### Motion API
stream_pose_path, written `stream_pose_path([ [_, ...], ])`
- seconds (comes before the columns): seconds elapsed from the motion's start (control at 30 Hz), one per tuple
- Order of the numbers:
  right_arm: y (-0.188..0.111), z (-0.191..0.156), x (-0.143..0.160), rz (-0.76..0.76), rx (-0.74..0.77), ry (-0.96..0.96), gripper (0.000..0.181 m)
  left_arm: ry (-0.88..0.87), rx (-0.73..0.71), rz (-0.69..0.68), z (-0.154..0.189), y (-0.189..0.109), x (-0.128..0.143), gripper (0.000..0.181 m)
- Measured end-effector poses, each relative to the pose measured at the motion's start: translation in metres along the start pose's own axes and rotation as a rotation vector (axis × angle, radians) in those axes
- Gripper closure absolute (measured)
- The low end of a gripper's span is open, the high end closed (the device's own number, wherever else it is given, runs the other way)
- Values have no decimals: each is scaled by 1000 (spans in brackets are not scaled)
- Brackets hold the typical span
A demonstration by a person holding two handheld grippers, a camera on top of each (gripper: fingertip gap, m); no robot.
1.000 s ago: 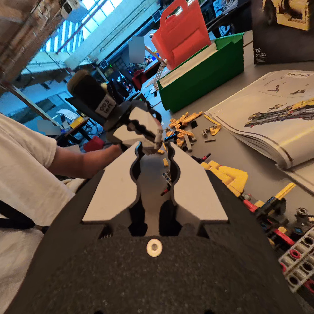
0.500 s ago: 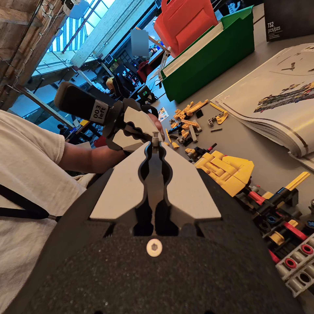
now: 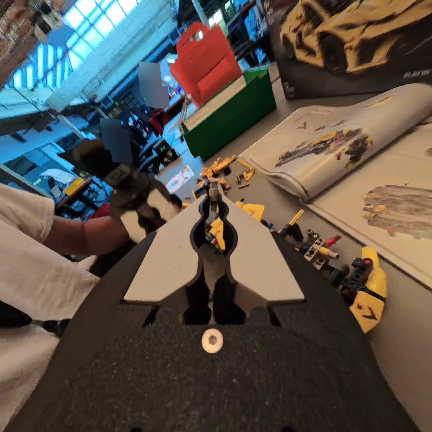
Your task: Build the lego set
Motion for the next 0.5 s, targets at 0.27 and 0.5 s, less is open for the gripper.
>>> stream_pose_path([
  [0.27,-11,-9,-12,93,-41,-59,175,-120,-165,-301,31,50,13,155],
  [0.5,-19,-13,-18,134,-53,-66,176,-160,-262,-422,26,69,19,155],
])
Point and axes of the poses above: each gripper's, where its closed fingertips meet, y out along the fingers, x out of its underside, z = x × y across the jaws, the point moved 6 cm from there along -y, back along the fingers, and after that the axes turned 14 degrees about -x, right-handed, at the moved point
